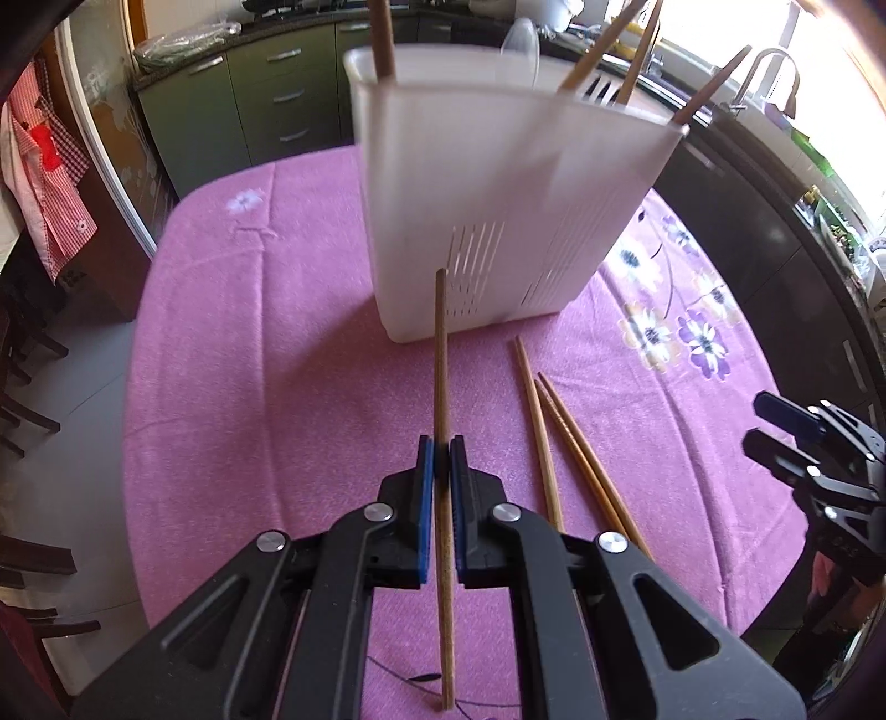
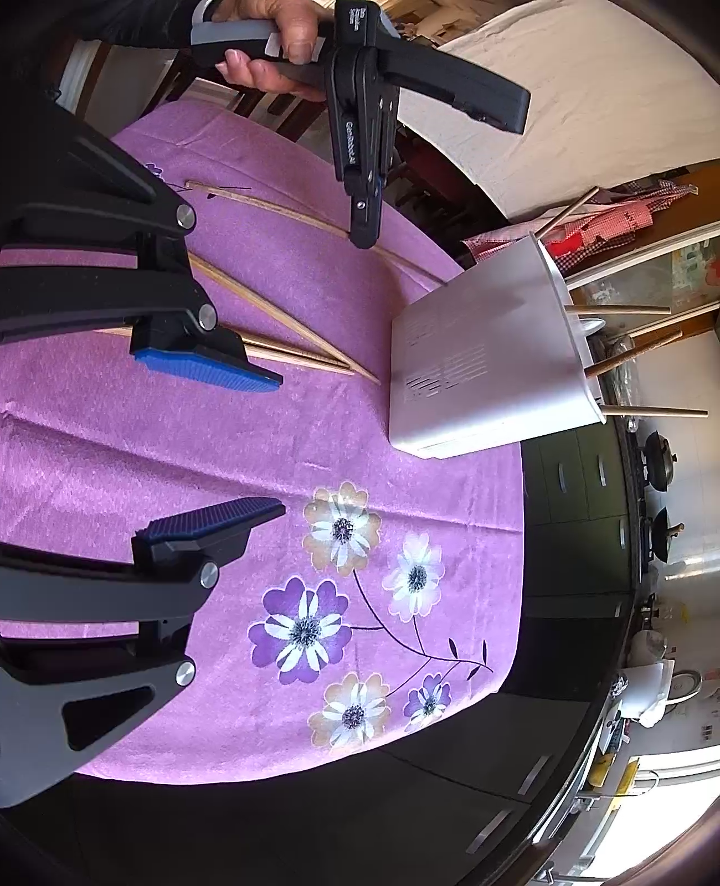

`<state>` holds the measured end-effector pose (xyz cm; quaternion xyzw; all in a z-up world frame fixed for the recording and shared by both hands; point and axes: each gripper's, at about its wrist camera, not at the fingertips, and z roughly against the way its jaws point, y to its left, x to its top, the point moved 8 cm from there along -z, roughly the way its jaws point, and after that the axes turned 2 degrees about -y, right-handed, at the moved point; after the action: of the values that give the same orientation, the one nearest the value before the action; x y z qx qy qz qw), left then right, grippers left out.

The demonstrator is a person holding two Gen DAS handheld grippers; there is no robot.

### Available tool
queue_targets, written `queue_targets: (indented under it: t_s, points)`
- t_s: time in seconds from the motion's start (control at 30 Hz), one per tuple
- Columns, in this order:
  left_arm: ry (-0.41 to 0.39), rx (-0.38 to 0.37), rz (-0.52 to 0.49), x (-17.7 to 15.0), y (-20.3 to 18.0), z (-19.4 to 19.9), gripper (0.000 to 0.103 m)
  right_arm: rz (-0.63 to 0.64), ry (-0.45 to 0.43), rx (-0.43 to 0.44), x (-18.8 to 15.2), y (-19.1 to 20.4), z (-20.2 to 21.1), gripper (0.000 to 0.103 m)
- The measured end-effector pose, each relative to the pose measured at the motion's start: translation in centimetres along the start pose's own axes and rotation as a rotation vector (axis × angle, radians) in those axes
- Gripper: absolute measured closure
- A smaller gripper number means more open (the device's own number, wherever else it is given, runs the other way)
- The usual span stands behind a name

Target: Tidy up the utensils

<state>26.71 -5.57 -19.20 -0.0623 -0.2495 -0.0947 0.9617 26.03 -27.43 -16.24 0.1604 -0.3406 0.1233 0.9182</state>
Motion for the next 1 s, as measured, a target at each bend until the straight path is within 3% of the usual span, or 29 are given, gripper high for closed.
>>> queue_targets:
  t_s: [0.63,0.87,1.0]
  points:
    - [-0.204,-0.012,-0.044,-2.1,0.9,11.1,0.097,0.034,0.010,-0.004,0.2,1.4,0.1,0.061]
    - [-0.225,-0.016,-0.061,-3.1,0.6,12.2,0.097,0.060,0.077,0.023,0.2,2.5,-1.9,0.061]
    - [-0.179,-0.021,-0.048,-3.1,1.1,10.8,0.097,0.065,0.091,0.025,0.5,3.0,-2.8,0.061]
